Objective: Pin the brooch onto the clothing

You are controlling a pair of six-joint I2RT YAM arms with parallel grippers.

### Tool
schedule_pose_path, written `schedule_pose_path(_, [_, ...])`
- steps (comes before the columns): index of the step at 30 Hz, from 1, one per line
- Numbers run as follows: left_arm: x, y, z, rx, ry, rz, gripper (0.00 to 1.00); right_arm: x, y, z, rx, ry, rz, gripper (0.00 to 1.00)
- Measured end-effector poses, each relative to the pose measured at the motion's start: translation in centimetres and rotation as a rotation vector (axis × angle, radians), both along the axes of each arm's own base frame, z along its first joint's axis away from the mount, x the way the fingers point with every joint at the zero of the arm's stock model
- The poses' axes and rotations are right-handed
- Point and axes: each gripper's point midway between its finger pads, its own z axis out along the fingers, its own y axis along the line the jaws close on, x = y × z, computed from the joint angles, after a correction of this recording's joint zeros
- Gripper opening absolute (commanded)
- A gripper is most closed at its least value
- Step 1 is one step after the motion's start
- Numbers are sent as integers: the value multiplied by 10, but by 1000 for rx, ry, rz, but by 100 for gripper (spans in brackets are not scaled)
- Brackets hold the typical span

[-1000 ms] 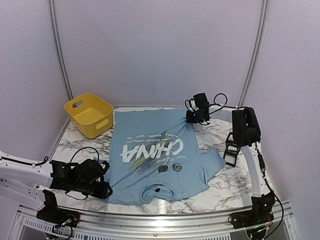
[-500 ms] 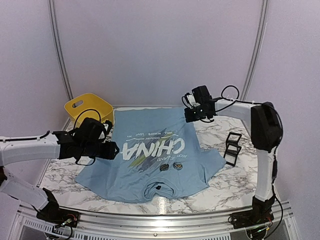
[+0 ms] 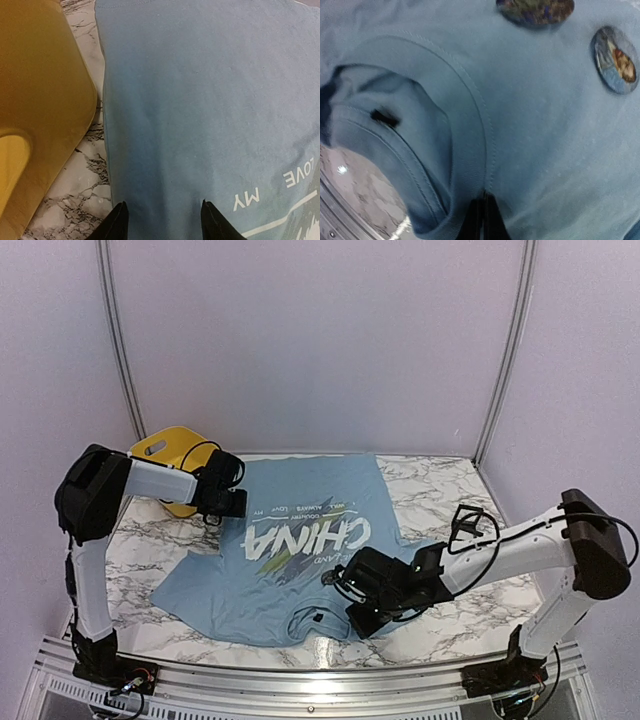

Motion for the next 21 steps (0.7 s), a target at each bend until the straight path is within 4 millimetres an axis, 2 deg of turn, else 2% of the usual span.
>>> schedule_pose_path(3, [6, 2, -10, 29, 5, 6, 51, -23, 1, 0, 31, 46, -49, 0])
schedule_pose_path(5, [8, 5, -17, 51, 11, 11, 51, -31, 1, -1, 51, 55, -82, 0])
schedule_pose_path(11, [12, 9, -15, 97, -5, 9, 51, -55, -3, -1, 92, 112, -110, 0])
schedule_pose_path(18, [14, 11, -14, 151, -16, -31, 56, -75, -6, 3, 106, 191, -56, 0])
schedule_pose_path(21, [14, 11, -7, 168, -29, -56, 58, -81, -6, 7, 102, 210, -9, 0])
